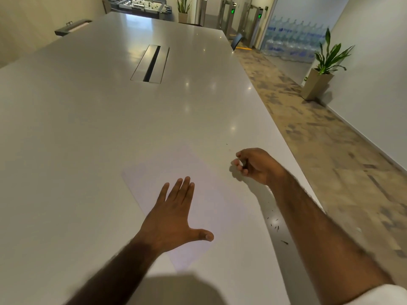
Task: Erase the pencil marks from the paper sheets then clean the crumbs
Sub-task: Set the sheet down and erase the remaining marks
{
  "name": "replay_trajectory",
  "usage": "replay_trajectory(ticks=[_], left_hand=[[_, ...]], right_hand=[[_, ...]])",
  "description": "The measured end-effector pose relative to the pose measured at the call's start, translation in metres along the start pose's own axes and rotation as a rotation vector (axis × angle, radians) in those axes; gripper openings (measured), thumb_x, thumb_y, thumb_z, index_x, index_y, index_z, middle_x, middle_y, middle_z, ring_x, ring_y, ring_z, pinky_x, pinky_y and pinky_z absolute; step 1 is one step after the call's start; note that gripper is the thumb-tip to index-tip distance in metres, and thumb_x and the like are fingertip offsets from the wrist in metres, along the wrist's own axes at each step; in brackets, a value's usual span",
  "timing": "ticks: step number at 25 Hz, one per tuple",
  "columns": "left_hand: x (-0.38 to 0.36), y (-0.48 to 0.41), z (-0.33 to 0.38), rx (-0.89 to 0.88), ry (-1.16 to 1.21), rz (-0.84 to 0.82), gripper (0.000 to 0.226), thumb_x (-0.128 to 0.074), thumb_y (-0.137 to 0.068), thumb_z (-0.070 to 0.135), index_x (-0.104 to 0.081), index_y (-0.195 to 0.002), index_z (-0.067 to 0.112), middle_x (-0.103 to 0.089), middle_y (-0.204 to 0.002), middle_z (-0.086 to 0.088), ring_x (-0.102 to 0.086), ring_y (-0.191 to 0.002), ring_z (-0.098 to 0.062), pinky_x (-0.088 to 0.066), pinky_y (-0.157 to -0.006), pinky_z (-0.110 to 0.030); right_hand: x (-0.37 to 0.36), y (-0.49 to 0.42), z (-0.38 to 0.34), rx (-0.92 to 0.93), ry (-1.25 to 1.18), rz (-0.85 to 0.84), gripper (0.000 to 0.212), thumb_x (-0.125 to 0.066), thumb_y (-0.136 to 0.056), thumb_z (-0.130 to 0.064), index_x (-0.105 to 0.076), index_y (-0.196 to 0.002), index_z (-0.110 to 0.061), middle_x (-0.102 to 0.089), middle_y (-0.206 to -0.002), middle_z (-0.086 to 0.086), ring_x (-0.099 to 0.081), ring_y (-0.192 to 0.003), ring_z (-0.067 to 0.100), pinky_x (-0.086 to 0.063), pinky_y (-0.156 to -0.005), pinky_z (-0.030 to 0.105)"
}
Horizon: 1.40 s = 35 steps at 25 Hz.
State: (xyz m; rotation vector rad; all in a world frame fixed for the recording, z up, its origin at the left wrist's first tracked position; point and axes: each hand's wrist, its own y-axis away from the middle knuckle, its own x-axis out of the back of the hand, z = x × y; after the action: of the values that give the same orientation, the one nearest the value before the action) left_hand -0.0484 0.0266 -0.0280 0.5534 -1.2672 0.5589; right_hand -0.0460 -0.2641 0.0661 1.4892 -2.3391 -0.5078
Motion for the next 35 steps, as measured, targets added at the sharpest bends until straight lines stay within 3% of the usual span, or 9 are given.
replay_trajectory(ticks=[5,9,14,18,21,23,26,29,35], left_hand=[[-0.002,0.0,0.0,-0.006,0.004,0.03,0.14,-0.013,-0.059,0.113,0.03,-0.154,0.019,0.036,-0.165,0.003,0.034,-0.152,-0.013,0.012,-0.127,-0.049],[-0.002,-0.001,0.001,-0.003,-0.001,0.023,0.139,-0.013,-0.06,0.113,0.029,-0.154,0.02,0.037,-0.164,0.004,0.035,-0.152,-0.013,0.014,-0.127,-0.049],[-0.001,-0.001,0.001,0.005,0.01,0.026,0.14,-0.014,-0.059,0.113,0.029,-0.154,0.019,0.038,-0.164,0.004,0.036,-0.151,-0.012,0.015,-0.127,-0.048],[-0.001,0.0,0.001,0.002,0.001,0.026,0.14,-0.013,-0.059,0.113,0.029,-0.154,0.019,0.038,-0.163,0.004,0.036,-0.151,-0.012,0.014,-0.127,-0.048],[-0.001,0.0,0.002,-0.004,0.011,0.036,0.139,-0.014,-0.06,0.112,0.026,-0.155,0.018,0.034,-0.165,0.003,0.033,-0.153,-0.013,0.013,-0.128,-0.048],[-0.001,0.001,0.001,-0.004,0.012,0.029,0.139,-0.015,-0.06,0.112,0.028,-0.154,0.019,0.035,-0.165,0.003,0.032,-0.153,-0.013,0.012,-0.128,-0.049],[0.0,0.0,0.001,0.002,0.013,0.007,0.138,-0.014,-0.059,0.113,0.033,-0.152,0.022,0.04,-0.162,0.005,0.036,-0.151,-0.014,0.015,-0.127,-0.049],[0.003,0.001,0.002,0.007,0.013,-0.016,0.138,-0.012,-0.058,0.113,0.034,-0.152,0.023,0.042,-0.161,0.006,0.039,-0.15,-0.013,0.018,-0.126,-0.048],[0.006,0.0,0.003,0.025,0.013,-0.049,0.137,-0.011,-0.056,0.114,0.038,-0.148,0.026,0.043,-0.161,0.006,0.039,-0.15,-0.015,0.016,-0.126,-0.05]], right_hand=[[0.017,0.016,0.015,0.127,0.37,0.122,0.012,-0.054,-0.099,-0.012,-0.063,-0.091,-0.012,-0.051,-0.062,-0.001,-0.033,-0.047,0.009,-0.024,-0.045,0.024],[0.017,0.023,0.016,0.21,0.458,0.257,0.017,-0.057,-0.097,-0.008,-0.072,-0.096,-0.015,-0.055,-0.05,-0.015,-0.044,-0.046,0.007,-0.039,-0.044,0.023],[0.026,0.03,0.006,0.127,0.545,0.141,0.027,-0.063,-0.093,0.0,-0.068,-0.113,-0.017,-0.074,-0.095,0.008,-0.047,-0.054,0.01,-0.043,-0.055,0.028],[0.032,0.033,-0.006,0.16,0.657,0.15,0.01,-0.073,-0.093,-0.012,-0.074,-0.085,-0.006,-0.077,-0.076,0.009,-0.048,-0.038,0.001,-0.042,-0.047,0.024],[0.031,0.034,-0.011,0.179,0.612,0.211,0.021,-0.076,-0.092,-0.021,-0.072,-0.082,-0.003,-0.07,-0.069,0.005,-0.058,-0.055,0.011,-0.046,-0.052,0.025],[0.022,0.03,-0.012,0.171,0.574,0.216,0.004,-0.069,-0.093,-0.007,-0.07,-0.094,-0.004,-0.067,-0.08,0.007,-0.057,-0.065,0.014,-0.047,-0.055,0.024],[-0.008,0.014,-0.008,0.181,0.506,0.175,0.021,-0.062,-0.092,0.005,-0.061,-0.111,-0.002,-0.065,-0.094,0.017,-0.063,-0.067,0.018,-0.053,-0.059,0.028],[-0.046,-0.009,-0.008,0.253,0.462,0.16,0.019,-0.064,-0.09,0.01,-0.059,-0.104,0.0,-0.06,-0.105,0.018,-0.069,-0.076,0.029,-0.063,-0.069,0.038],[-0.082,-0.045,-0.003,0.433,0.828,0.168,0.02,-0.08,-0.081,-0.011,-0.067,-0.096,-0.008,-0.066,-0.097,0.001,-0.064,-0.092,0.021,-0.05,-0.076,0.031]])
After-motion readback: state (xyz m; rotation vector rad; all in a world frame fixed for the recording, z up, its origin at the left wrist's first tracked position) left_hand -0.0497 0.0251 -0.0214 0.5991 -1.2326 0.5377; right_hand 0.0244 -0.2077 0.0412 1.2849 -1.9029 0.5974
